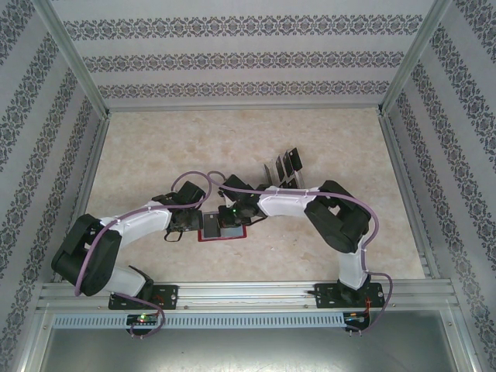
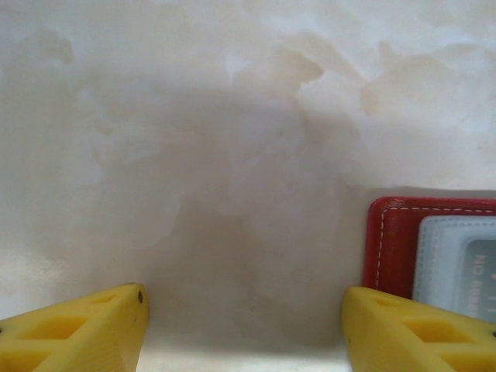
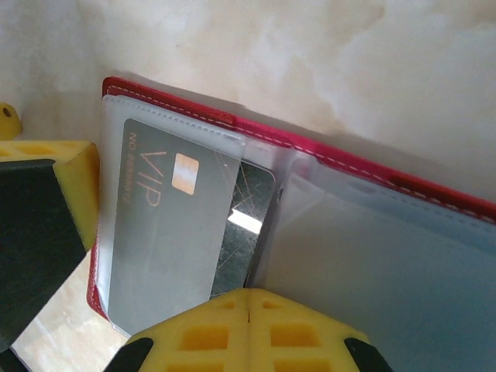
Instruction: Put the credit cards into the card holder
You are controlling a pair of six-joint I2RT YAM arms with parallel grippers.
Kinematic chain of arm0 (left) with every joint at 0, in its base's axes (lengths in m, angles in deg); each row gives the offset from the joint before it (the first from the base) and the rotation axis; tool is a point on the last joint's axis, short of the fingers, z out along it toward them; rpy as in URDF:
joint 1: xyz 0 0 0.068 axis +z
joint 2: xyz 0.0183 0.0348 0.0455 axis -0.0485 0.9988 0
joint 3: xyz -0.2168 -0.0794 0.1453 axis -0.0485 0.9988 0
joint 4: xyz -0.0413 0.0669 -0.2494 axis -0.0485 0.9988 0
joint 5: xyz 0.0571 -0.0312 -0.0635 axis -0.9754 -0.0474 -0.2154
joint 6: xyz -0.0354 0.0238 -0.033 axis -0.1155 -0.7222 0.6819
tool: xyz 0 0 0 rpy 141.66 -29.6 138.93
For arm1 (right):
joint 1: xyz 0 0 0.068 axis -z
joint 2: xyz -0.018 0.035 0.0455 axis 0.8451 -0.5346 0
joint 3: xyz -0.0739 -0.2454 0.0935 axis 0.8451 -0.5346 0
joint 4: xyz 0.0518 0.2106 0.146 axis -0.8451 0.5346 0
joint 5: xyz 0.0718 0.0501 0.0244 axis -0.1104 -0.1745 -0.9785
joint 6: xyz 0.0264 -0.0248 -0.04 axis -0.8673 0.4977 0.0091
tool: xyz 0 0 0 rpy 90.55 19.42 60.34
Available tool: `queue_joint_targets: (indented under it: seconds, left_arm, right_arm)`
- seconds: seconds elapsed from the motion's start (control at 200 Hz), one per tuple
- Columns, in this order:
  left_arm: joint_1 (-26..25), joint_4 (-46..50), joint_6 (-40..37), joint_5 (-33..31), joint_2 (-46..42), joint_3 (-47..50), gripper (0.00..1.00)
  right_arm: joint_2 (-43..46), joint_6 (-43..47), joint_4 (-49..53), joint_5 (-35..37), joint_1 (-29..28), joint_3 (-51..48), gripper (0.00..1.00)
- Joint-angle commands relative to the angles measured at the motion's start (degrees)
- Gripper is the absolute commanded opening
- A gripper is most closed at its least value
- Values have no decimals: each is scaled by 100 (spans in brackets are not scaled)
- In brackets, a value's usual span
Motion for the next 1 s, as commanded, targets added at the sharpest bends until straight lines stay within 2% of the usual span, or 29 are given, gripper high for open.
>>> queue_joint_targets:
  seconds: [0.0, 0.68, 0.864, 0.919, 0.994]
  left_arm:
    - [47, -180, -81, 99, 83, 96, 68]
    - [19, -316, -33, 179, 139, 166, 67]
    - [21, -299, -41, 169, 117, 149, 67]
    - [24, -291, -49, 170, 115, 150, 67]
    - [23, -290, -50, 161, 104, 153, 67]
  right_arm:
    - [-158, -64, 49, -55, -96, 146, 0]
    - [-352, -113, -54, -191, -83, 419, 0]
    - [229, -125, -98, -172, -9, 204, 0]
    - [493, -111, -53, -128, 13, 131, 6]
    - [824, -80, 87, 40, 40, 17, 20]
